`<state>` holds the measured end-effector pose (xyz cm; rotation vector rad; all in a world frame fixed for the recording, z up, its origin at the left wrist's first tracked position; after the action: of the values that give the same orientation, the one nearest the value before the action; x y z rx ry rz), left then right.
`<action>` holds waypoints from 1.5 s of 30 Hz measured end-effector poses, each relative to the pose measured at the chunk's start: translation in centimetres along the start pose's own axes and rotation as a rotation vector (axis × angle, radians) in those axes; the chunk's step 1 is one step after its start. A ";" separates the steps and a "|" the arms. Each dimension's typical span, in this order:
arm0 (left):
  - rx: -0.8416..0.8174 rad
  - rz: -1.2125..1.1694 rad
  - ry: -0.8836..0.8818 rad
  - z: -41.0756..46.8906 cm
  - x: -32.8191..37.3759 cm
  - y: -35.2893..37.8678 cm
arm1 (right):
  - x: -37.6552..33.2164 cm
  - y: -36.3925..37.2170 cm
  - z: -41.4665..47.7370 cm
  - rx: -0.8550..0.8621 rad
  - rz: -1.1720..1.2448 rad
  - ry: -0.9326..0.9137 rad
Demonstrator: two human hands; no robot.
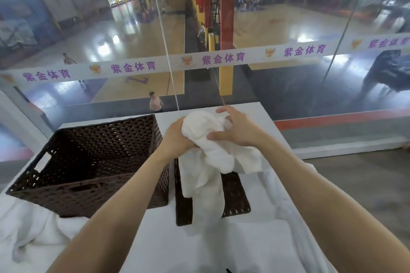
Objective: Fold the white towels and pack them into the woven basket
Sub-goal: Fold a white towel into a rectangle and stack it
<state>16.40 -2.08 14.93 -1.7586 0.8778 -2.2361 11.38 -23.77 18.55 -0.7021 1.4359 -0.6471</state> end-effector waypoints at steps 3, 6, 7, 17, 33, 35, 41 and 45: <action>-0.063 -0.078 -0.049 0.6 -0.6 -0.3 | 2.4 -0.7 0.6 0.014 -0.048 0.068; -0.310 -0.156 -0.047 0.8 1.1 -0.3 | 1.2 -2.8 1.1 0.112 0.001 0.000; -0.289 -0.125 -0.007 1.2 2.2 -0.3 | 0.0 -3.5 1.3 0.121 -0.035 -0.040; 0.131 0.351 0.243 5.3 9.5 -5.8 | -6.4 -7.3 3.0 0.339 -0.022 -0.156; 0.019 0.129 0.046 7.3 3.5 -11.6 | 4.1 -9.3 0.4 0.021 -0.487 0.202; -0.118 0.359 0.099 8.8 3.7 -10.7 | 3.2 -11.2 1.5 -0.005 -0.579 0.174; 0.134 0.537 0.009 15.8 3.7 -10.4 | 3.1 -17.2 7.0 -0.106 -0.656 0.296; 0.268 0.318 -0.042 21.4 4.8 -10.6 | 3.4 -21.2 11.1 -0.142 -0.361 0.484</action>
<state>37.19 -3.08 27.47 -1.4303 0.7472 -1.9982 22.98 -39.60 32.66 -0.9740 1.8291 -1.0542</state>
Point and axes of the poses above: each hand's wrist, its own z-axis towards the middle knuckle, its own y-axis out of the palm, x = y × z, the point moved 4 cm from there along z, towards the middle knuckle, and after that the axes turned 3 degrees about -z, right-handed, at the moved point
